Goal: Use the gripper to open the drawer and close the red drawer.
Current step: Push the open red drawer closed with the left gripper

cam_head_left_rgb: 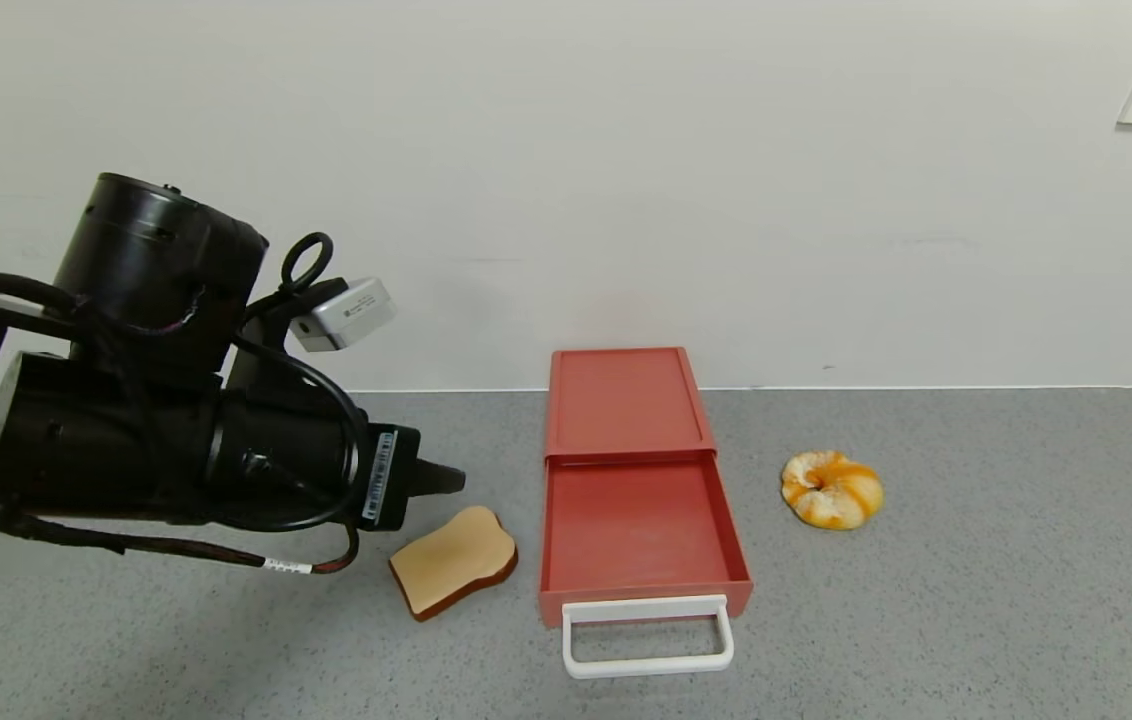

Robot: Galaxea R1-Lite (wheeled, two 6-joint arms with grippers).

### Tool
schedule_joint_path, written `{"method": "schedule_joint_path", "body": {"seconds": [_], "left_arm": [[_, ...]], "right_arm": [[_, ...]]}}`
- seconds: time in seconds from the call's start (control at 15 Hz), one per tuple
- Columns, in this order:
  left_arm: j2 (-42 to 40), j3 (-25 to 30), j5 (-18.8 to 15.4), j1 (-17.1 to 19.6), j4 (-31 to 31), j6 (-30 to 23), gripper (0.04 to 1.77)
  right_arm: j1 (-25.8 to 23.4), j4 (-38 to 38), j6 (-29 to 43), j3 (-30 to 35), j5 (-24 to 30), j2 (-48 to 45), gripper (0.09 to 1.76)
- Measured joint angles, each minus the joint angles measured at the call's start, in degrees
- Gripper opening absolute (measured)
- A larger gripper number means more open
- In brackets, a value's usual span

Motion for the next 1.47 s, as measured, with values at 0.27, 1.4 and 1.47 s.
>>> {"method": "schedule_joint_path", "body": {"seconds": [0.27, 1.4, 1.47], "left_arm": [[1.3, -3.0, 6.0, -6.4, 3.2, -8.4, 0.11], [16.6, -15.8, 16.1, -24.1, 19.1, -29.7, 0.11], [17.6, -16.4, 16.1, -24.8, 19.6, -31.5, 0.11]], "right_arm": [[0.0, 0.0, 0.0, 0.0, 0.0, 0.0, 1.71], [0.0, 0.0, 0.0, 0.0, 0.0, 0.0, 1.71], [0.0, 0.0, 0.1, 0.0, 0.0, 0.0, 1.71]]}}
